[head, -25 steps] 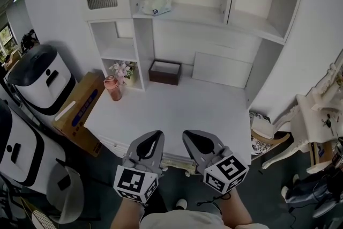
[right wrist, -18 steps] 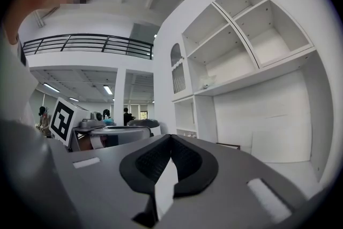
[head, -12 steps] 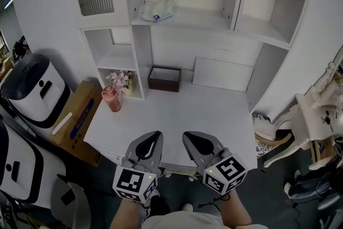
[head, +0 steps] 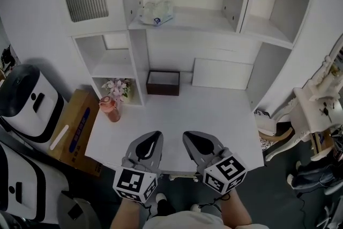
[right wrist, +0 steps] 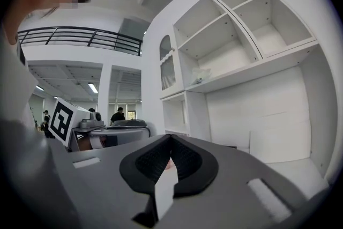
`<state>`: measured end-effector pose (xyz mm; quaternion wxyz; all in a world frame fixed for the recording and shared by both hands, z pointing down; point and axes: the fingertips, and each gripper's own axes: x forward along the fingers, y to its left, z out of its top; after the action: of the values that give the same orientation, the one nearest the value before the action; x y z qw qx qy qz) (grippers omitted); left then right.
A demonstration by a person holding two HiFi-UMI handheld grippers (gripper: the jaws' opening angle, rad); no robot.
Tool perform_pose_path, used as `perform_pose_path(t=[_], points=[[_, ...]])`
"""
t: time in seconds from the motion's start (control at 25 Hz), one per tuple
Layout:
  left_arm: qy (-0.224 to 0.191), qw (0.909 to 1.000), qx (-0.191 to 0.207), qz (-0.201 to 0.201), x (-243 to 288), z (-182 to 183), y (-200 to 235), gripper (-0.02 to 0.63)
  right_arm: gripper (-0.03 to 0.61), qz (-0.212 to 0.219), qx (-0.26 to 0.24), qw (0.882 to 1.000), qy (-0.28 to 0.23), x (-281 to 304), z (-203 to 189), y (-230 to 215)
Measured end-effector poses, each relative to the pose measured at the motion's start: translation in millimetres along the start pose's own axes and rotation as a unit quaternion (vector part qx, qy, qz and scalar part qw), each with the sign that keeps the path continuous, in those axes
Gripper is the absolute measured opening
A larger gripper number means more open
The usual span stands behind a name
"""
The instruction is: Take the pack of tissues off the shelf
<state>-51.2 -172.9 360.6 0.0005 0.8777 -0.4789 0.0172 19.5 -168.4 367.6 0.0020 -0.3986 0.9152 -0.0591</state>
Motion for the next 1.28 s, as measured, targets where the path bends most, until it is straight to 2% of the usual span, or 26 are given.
perform_pose_path(t=[0.56, 1.04, 1.28], points=[[0.002, 0.9992, 0.007, -0.039, 7.1, -3.8, 57.4, 0.002, 0.003, -0.038, 0.005, 0.999, -0.005, 54.8, -3.3, 12.5], [0.003, 0.9969, 0.007, -0.078, 4.1, -9.8, 73.0, 0.002, 0.003, -0.077, 0.011, 0.997, -0.004, 66.4, -11.4, 22.8], [0.008, 0.9966, 0.004, -0.082, 4.0, -15.1, 76.6, 0.002, 0.003, -0.086, 0.014, 0.996, -0.001, 67.8, -14.6, 21.3]])
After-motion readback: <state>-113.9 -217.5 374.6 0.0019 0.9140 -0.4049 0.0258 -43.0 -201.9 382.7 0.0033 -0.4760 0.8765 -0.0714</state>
